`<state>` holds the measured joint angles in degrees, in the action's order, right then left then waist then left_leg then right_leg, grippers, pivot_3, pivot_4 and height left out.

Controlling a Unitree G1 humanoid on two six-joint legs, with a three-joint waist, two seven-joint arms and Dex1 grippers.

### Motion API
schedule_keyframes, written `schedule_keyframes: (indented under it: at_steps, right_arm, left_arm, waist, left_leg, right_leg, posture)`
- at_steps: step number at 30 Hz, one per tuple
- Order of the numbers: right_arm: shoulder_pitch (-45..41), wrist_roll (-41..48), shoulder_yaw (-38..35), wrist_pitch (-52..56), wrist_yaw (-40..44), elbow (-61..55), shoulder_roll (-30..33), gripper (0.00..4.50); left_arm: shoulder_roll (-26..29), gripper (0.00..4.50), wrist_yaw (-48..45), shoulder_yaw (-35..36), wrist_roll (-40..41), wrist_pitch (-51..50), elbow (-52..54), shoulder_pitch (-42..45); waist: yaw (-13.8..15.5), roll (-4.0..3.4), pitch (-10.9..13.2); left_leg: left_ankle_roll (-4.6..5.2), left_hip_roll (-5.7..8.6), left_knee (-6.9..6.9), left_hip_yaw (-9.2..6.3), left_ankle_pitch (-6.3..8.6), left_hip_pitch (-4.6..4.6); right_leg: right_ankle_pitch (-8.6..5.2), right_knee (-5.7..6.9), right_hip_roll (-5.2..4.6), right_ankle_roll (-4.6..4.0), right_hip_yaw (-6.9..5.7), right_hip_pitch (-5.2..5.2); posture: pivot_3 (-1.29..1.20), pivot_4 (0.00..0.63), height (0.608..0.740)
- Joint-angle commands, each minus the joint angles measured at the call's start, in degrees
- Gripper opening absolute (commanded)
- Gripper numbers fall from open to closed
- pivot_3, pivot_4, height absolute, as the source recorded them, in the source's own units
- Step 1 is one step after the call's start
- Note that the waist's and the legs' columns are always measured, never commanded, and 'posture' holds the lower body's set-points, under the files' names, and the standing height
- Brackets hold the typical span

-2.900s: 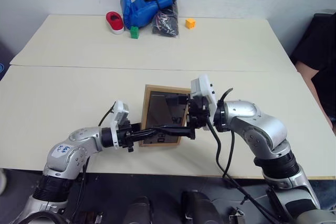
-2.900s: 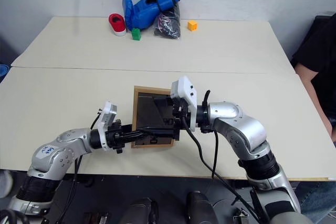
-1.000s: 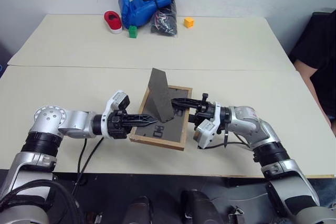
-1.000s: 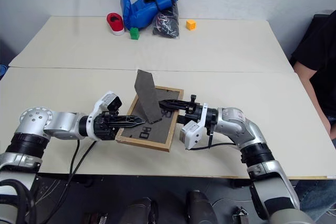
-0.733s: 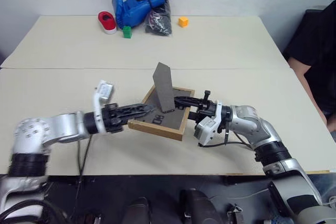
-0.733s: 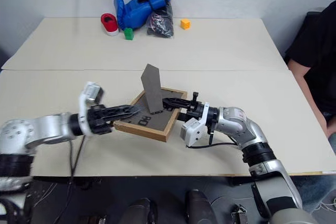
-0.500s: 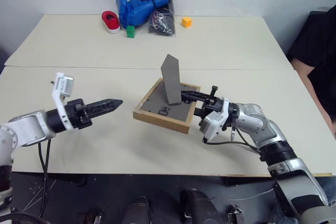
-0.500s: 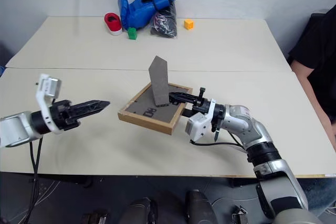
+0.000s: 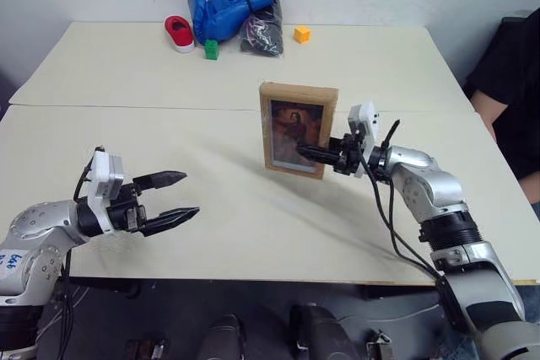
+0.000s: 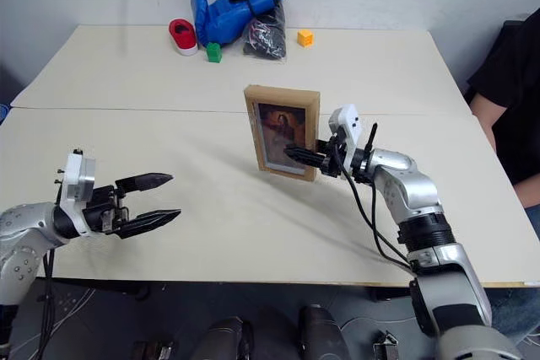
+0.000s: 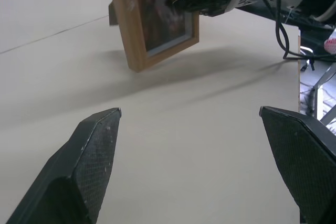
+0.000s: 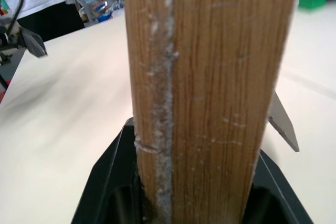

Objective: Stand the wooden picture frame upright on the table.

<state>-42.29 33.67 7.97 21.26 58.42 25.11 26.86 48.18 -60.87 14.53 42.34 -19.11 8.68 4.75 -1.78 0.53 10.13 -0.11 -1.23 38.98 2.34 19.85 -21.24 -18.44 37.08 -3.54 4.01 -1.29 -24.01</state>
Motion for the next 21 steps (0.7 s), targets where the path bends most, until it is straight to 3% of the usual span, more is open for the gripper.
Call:
schedule_keyframes:
  at_steps: [1, 9, 15, 17, 21]
  right_arm:
    - [-0.75, -2.3, -1.89, -2.07, 2.78, 4.96, -1.82, 1.3]
    - [0.09, -7.38, -4.22, -7.56, 5.12, 14.06, -4.52, 1.3]
    - [0.85, -12.2, -3.73, -12.94, 3.12, 12.9, -4.26, 1.3]
    - [1.41, -10.15, -4.32, -7.73, 5.62, 10.83, -3.56, 2.05]
    - [3.15, -11.39, -6.14, -10.63, 5.91, 8.63, -2.5, 3.23]
  left_arm:
    - [-0.66, 4.44, -0.54, 0.72, -1.09, 1.31, 2.15, 0.89]
    - [-1.21, 4.44, -0.62, 2.48, -1.66, 0.68, 3.17, -0.29]
    - [-1.09, 4.44, -0.29, 2.67, -2.4, 0.67, 3.33, -0.39]
    - [-1.29, 4.44, -0.24, 3.03, -3.06, 1.91, 2.98, -0.26]
    - [-0.98, 4.44, -0.67, 3.45, -3.55, 2.05, 2.36, -0.68]
  waist:
    - [-0.15, 0.0, 0.0]
    - [-0.85, 0.0, -0.02]
    - [-0.93, 0.02, -0.08]
    - [-0.87, 0.02, -0.08]
    - [-0.34, -0.03, -0.04]
  left_leg:
    - [0.0, 0.0, 0.0, 0.02, 0.0, 0.0]
    - [0.0, 0.0, 0.02, 0.04, 0.0, 0.09]
    - [0.0, 0.0, 0.03, 0.02, 0.0, 0.27]
    - [0.0, 0.0, 0.02, 0.02, 0.0, 0.35]
    - [0.02, 0.01, 0.01, -0.06, 0.02, 0.03]
  right_leg:
    - [0.0, 0.04, 0.0, 0.01, 0.01, 0.0]
    - [0.01, 0.35, 0.01, 0.02, 0.02, 0.02]
    - [0.01, 0.33, 0.0, 0.02, 0.01, 0.21]
    - [0.01, 0.32, -0.01, 0.02, 0.02, 0.28]
    - [0.01, 0.24, -0.02, 0.02, -0.02, 0.06]
  posture:
    - [0.0, 0.15, 0.74]
    - [0.0, 0.15, 0.74]
    - [0.0, 0.15, 0.74]
    - [0.0, 0.15, 0.74]
    - [0.0, 0.15, 0.74]
